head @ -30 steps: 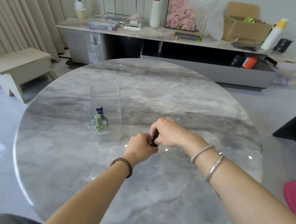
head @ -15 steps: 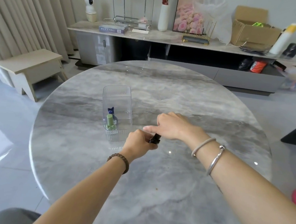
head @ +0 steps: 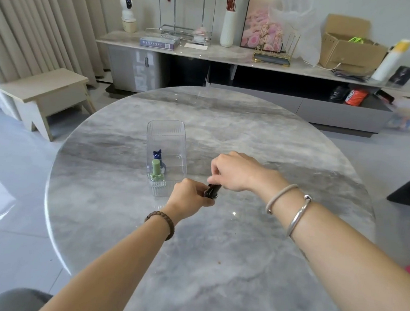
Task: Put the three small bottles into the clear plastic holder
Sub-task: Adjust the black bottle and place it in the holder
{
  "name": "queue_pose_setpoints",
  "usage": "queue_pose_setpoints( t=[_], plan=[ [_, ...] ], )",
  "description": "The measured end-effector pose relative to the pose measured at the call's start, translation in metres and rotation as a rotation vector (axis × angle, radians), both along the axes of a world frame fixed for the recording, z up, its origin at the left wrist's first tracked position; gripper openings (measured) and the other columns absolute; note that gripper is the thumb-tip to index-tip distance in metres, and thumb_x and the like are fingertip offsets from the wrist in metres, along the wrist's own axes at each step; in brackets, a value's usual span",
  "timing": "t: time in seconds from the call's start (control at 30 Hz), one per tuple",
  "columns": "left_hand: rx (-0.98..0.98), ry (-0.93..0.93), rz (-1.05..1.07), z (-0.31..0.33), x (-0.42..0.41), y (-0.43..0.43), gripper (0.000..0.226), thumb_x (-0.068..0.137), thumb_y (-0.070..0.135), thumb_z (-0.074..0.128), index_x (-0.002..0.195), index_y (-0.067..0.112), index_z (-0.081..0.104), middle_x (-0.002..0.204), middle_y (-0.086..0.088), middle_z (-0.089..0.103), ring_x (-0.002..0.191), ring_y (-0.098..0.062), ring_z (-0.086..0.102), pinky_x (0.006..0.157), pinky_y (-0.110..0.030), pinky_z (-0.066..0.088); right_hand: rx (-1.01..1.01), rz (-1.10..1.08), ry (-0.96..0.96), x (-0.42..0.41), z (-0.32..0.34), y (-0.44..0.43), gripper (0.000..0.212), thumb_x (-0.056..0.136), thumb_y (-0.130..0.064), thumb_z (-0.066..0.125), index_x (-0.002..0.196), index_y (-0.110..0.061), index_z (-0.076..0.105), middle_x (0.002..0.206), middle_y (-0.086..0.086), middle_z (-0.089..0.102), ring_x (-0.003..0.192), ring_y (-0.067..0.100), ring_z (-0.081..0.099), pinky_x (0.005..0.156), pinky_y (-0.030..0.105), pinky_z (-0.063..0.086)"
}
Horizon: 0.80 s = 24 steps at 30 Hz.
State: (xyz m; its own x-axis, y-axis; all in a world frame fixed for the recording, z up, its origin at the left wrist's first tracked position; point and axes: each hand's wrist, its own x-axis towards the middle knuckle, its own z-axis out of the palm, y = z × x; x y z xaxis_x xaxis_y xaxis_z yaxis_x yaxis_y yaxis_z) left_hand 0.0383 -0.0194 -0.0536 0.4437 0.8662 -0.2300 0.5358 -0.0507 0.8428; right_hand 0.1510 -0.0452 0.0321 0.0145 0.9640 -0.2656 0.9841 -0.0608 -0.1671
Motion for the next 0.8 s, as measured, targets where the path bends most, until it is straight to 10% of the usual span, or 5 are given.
queue_pose_setpoints(
  t=[0.3,0.5,0.8],
  plan=[
    [-0.006,-0.006,-0.035,-0.001,0.001,0.002,0.024,0.074,0.012,0.07,0.097,0.009,0.073,0.097,-0.014,0.074,0.082,-0.018,0.058,0.076,-0.026,0.046,0.093,-0.131,-0.122,-0.004,0.001,-0.003,0.061,0.096,-0.053,0.034,0.051,-0.012,0.037,0.063,0.004,0.047,0.077,0.024,0.048,0.072,0.033,0.036],
    [-0.012,-0.008,-0.057,-0.004,-0.002,0.004,0.023,0.075,0.01,0.069,0.097,0.009,0.072,0.086,-0.008,0.069,0.071,-0.012,0.055,0.066,-0.018,0.046,0.014,-0.045,0.053,0.002,-0.003,-0.002,0.029,0.088,-0.032,0.06,0.112,-0.016,0.062,0.113,0.007,0.066,0.112,0.026,0.055,0.086,0.035,0.043],
    [-0.051,-0.067,-0.061,-0.002,-0.002,0.003,0.023,0.073,0.012,0.072,0.096,0.01,0.073,0.093,-0.014,0.073,0.089,-0.024,0.063,0.087,-0.037,0.051,-0.023,-0.069,-0.03,0.006,-0.008,-0.004,0.049,0.094,-0.043,0.046,0.058,-0.009,0.048,0.061,0.004,0.048,0.069,0.027,0.054,0.063,0.034,0.041]
  ],
)
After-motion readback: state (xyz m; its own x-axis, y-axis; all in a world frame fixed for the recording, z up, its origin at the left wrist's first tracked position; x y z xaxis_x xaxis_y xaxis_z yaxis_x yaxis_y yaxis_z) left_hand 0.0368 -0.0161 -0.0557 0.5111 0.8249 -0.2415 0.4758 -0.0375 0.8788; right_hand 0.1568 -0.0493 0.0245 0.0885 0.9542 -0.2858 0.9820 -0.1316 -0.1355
